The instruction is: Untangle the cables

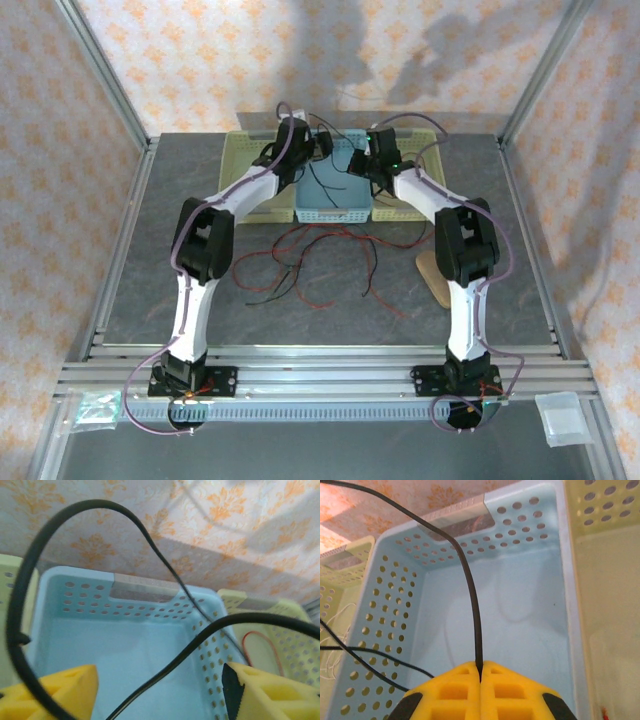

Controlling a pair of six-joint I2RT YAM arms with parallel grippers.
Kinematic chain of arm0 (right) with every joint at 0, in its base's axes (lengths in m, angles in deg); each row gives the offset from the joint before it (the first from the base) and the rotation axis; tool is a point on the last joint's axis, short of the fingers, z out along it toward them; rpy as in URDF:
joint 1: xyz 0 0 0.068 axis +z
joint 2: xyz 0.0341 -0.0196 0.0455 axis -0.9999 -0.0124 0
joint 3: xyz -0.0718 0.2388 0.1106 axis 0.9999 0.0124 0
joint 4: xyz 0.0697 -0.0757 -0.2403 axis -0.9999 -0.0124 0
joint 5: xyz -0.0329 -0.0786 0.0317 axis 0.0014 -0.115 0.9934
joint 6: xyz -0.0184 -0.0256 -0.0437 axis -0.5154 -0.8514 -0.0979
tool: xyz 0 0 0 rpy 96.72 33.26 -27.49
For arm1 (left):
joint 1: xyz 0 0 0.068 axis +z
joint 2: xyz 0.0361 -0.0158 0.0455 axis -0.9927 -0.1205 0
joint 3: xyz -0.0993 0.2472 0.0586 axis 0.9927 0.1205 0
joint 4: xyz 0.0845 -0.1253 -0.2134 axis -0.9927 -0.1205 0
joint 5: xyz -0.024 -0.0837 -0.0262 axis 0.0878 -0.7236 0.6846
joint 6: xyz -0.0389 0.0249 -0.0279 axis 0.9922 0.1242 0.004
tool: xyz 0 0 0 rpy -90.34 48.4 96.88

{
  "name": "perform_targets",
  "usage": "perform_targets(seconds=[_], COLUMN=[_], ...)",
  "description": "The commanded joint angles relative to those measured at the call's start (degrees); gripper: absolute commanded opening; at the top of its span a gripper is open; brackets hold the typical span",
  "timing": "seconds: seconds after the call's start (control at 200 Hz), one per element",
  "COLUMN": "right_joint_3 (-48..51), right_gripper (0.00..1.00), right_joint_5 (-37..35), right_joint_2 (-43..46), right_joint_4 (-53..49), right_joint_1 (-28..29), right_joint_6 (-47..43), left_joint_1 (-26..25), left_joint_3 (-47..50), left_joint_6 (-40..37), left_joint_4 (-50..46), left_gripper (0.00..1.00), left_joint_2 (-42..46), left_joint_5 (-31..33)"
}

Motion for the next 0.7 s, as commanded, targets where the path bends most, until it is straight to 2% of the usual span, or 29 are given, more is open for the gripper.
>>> perform_targets(seconds=[0.0,0.095,0.27,0.38,0.496,0.696], right_joint_3=[-1.2,-0.9,-0.6,-0.7,-1.2,-1.2], right_gripper=[0.01,0.0,0.0,0.0,0.0,0.0], right_joint_5=[-1.1,-1.1,-0.4,-1.1,-1.5,-1.9], right_joint_2=[3.3,4.8,7.1,8.0,7.2,5.1], right_joint_4=[-0.5,-0.3,0.1,0.0,-1.0,-1.5], right_joint_1=[-0.3,-0.6,-1.3,-1.6,-1.7,-1.6], right_joint_6=[0.5,0.8,1.6,1.3,0.5,-0.3], left_joint_1=[-0.6,-1.0,-2.4,-3.2,-3.6,-3.6], left_joint_3=[-2.7,-4.4,-5.5,-5.7,-4.0,4.1], left_joint_6=[-7.6,-12.4,-20.5,-24.0,-25.2,-23.7], left_joint_4=[-11.5,-17.4,-22.9,-24.4,-23.5,-16.3], left_gripper=[0.69,0.7,0.69,0.69,0.69,0.73], left_joint_2=[0.9,0.4,0.2,0.8,3.2,12.0], left_joint_5=[4.2,8.2,14.5,16.4,14.9,7.6])
